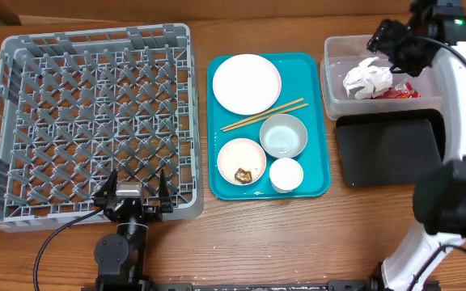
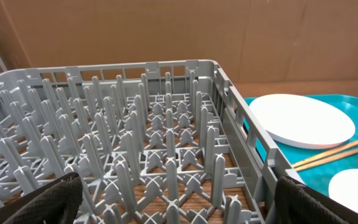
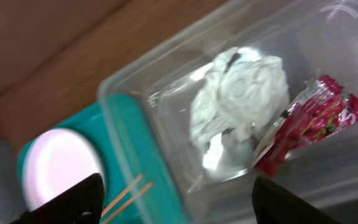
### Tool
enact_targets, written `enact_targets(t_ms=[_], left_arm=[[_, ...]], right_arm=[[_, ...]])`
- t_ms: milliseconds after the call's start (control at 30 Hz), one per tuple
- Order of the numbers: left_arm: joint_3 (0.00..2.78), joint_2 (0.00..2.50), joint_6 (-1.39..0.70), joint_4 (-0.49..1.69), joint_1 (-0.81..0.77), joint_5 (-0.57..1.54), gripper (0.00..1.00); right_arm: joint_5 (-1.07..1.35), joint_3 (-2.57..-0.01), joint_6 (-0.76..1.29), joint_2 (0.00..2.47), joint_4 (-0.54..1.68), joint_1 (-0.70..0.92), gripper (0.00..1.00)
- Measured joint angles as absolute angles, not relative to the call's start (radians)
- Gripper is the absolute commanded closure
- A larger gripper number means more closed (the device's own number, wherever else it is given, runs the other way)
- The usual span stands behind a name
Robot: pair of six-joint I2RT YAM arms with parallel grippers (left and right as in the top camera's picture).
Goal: Sort waste into correct bins and load items into the dishwasher
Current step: 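Carry the tissue and red wrapper right and drop into clear bin, then move the right gripper to the rice dish and grasp its rim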
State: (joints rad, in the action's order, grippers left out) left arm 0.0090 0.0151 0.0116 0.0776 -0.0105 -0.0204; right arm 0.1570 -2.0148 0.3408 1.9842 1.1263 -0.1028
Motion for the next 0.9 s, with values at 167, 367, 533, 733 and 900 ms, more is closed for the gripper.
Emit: enact_targets(t_ms=[167, 367, 533, 733, 900], left_arm=[[0.009, 0.015, 0.012, 0.078, -0.01, -0.021, 0.0], [0.009, 0.015, 0.012, 0.078, -0.01, -0.02, 0.0], [0.009, 0.015, 0.012, 0.078, -0.01, -0.02, 0.0], [0.009, 0.015, 0.012, 0.078, -0.01, -0.02, 0.0], [0.009, 0.015, 0.012, 0.078, -0.01, -0.02, 0.0]], right_arm=[[0.229, -2.032, 0.339, 1.865, 1.219, -0.099, 0.25], [0.252, -2.04, 0.333, 1.817, 1.329, -0.035, 0.26], [0.243, -2.04, 0.327, 1.82, 1.355, 0.078, 0.25], [0.201, -2.04, 0.341, 1.82, 1.354, 0.202, 0.25], [0.125, -2.013, 0.38, 1.821, 1.356, 0.299, 0.25]])
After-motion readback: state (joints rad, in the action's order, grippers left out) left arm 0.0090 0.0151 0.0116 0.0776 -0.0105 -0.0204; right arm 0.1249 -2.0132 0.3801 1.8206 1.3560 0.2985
